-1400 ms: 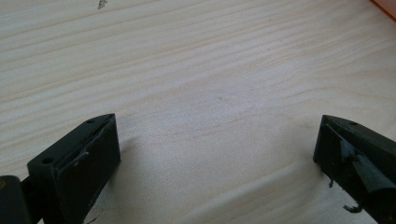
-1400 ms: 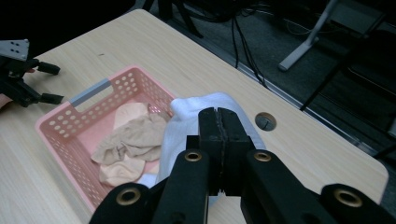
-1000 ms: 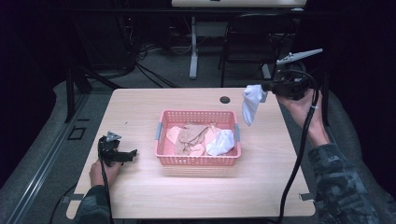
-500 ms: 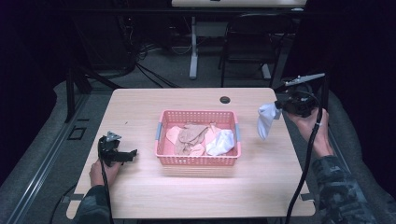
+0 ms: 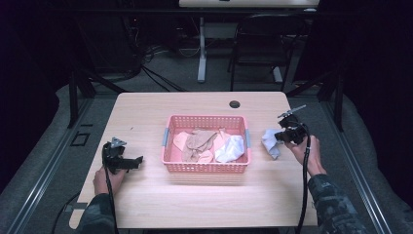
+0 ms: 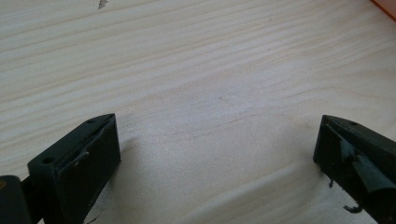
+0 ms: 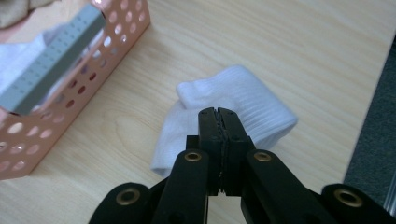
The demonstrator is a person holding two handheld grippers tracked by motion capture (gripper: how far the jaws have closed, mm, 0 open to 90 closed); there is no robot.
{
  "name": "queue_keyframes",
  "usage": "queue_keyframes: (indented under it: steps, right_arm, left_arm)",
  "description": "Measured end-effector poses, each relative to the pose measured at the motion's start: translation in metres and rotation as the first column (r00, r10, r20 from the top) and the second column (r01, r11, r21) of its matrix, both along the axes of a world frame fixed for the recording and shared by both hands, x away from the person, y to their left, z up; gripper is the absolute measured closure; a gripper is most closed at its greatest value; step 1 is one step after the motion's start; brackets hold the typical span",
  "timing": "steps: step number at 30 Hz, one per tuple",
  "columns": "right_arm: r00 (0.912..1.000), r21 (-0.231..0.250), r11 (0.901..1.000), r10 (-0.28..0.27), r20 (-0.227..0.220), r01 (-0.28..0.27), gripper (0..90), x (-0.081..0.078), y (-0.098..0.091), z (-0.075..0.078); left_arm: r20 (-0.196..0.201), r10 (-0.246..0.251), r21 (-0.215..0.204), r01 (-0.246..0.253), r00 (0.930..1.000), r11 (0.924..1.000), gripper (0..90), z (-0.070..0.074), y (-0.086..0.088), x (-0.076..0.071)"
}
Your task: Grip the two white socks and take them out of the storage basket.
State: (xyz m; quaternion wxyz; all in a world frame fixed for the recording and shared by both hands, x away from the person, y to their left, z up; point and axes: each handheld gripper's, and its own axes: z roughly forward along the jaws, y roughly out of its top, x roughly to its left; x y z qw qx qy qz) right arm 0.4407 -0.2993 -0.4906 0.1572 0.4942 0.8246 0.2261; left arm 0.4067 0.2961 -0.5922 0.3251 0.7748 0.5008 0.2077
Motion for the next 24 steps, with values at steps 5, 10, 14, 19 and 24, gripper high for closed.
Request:
queue_keyframes:
  steps: [5,10,14,19,24]
  right_arm:
    - [0.9985,0.008,0.9999,0.009,-0.054,-0.008,89.0,0.003,0.003,-0.021]
    - [0.9966,0.03,0.9995,-0.002,-0.083,0.004,88.1,0.003,0.001,-0.035]
    - [0.9971,0.075,0.9971,-0.006,-0.076,0.012,70.5,-0.001,-0.003,-0.031]
    - [0.999,0.104,0.9941,0.032,-0.033,-0.028,40.5,-0.009,-0.001,-0.001]
    - [0.996,0.101,0.9911,0.083,0.034,-0.086,27.5,-0.019,0.01,0.03]
  left_arm:
    - [-0.001,0.0,-0.001,0.0,1.0,1.0,0.4,0.0,0.0,0.0]
    - [0.0,0.0,0.0,0.0,1.0,1.0,0.4,0.0,0.0,0.0]
    - [-0.001,0.0,0.0,0.0,1.0,1.0,0.4,0.0,0.0,0.0]
    - [-0.001,0.001,-0.001,-0.001,1.0,1.0,0.4,0.0,0.0,0.0]
    - [-0.001,0.0,0.0,0.0,1.0,1.0,0.4,0.0,0.0,0.0]
